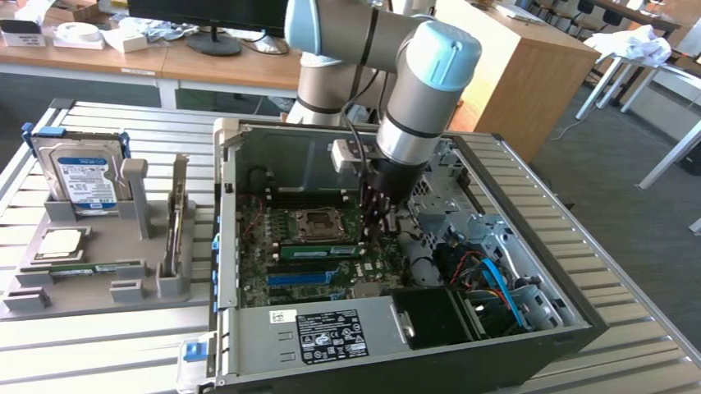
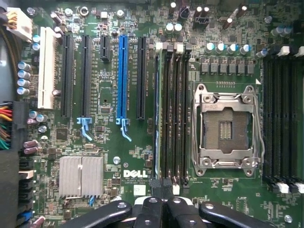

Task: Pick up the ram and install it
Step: 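Press down the ram until it locks into place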

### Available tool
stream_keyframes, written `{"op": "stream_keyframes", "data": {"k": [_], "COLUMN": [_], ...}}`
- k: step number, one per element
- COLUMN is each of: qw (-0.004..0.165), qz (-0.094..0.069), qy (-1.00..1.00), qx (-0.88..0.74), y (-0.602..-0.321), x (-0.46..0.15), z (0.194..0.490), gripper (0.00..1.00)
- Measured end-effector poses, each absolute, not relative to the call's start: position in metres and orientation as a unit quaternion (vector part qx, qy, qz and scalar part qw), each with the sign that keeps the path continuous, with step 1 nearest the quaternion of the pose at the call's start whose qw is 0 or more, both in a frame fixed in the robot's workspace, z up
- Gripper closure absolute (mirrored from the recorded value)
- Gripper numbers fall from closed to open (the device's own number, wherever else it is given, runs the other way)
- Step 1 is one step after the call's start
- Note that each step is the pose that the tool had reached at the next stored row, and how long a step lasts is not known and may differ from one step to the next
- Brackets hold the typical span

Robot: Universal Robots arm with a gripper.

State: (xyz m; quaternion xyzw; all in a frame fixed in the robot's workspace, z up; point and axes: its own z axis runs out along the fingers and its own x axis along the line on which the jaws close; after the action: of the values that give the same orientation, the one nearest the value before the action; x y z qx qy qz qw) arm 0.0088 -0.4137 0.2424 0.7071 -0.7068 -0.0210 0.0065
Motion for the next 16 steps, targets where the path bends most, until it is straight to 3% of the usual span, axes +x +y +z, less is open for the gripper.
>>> {"op": "stream_keyframes", "data": {"k": [16], "qw": [0.007], "qz": [-0.021], "qy": [-0.707], "qx": [0.707], "y": [-0.4137], "x": [0.0088], "z": [0.2519], "gripper": [0.90]}}
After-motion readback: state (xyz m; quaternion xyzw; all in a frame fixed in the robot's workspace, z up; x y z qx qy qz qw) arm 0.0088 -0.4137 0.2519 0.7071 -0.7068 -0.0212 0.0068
